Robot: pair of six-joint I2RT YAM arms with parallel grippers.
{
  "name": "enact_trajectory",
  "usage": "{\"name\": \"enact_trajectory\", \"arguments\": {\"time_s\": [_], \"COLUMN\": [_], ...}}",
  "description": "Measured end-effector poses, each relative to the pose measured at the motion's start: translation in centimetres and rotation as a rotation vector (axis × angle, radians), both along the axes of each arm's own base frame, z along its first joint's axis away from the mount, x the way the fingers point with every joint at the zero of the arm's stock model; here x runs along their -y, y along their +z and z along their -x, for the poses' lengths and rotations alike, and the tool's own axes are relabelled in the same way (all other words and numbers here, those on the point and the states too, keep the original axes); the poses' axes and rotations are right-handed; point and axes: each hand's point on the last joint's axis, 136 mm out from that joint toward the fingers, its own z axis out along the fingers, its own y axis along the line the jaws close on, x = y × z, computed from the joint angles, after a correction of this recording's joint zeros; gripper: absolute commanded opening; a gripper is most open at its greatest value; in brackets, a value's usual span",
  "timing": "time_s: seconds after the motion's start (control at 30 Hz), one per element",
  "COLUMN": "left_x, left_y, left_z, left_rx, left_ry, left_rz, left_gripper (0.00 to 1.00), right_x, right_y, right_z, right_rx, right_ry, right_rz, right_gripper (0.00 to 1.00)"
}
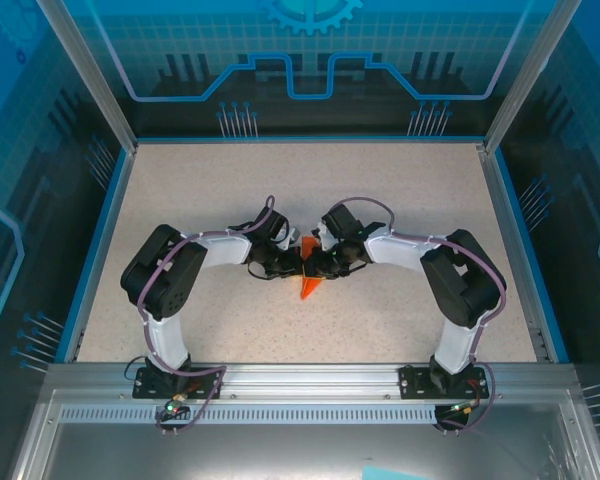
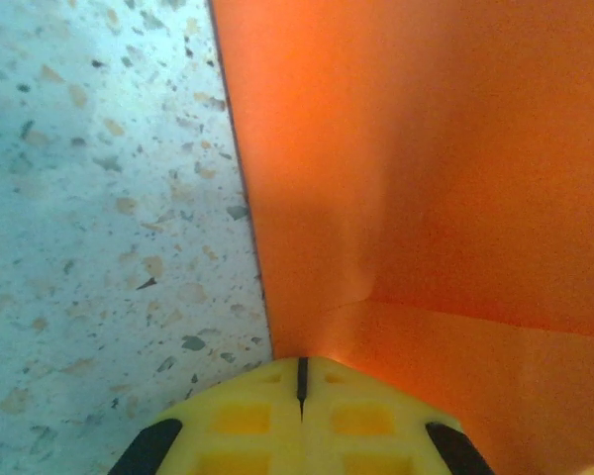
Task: Fold a paper plane with a square sheet of paper (pick it up from the middle)
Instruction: Fourth fold the wing at the center of the table.
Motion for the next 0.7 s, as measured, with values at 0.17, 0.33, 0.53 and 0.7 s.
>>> {"name": "enact_trajectory", "arguments": {"time_s": [0.17, 0.33, 0.53, 0.7], "left_x": [0.1, 0.2, 0.2, 0.2], "left_y": [0.0, 0.0, 0.0, 0.0], "left_z": [0.0, -0.1, -0.2, -0.2], "left_rx": [0.000, -0.002, -0.003, 0.007], "left_ry": [-0.003, -0.006, -0.007, -0.020], "left_rz": [0.002, 0.007, 0.010, 0.008], "left_gripper": [0.00, 0.00, 0.00, 0.00], "right_x": [0.4, 0.7, 1.0, 1.4], "right_y": [0.3, 0.7, 1.5, 1.7], "right_z": [-0.7, -1.0, -1.2, -1.2], "right_rx": [0.008, 0.012, 0.028, 0.031], "right_ry": [-0.017, -0.029, -0.036, -0.043], "right_rz": [-0.016, -0.029, -0.040, -0.041], "right_gripper": [0.20, 0.20, 0.21, 0.21]}}
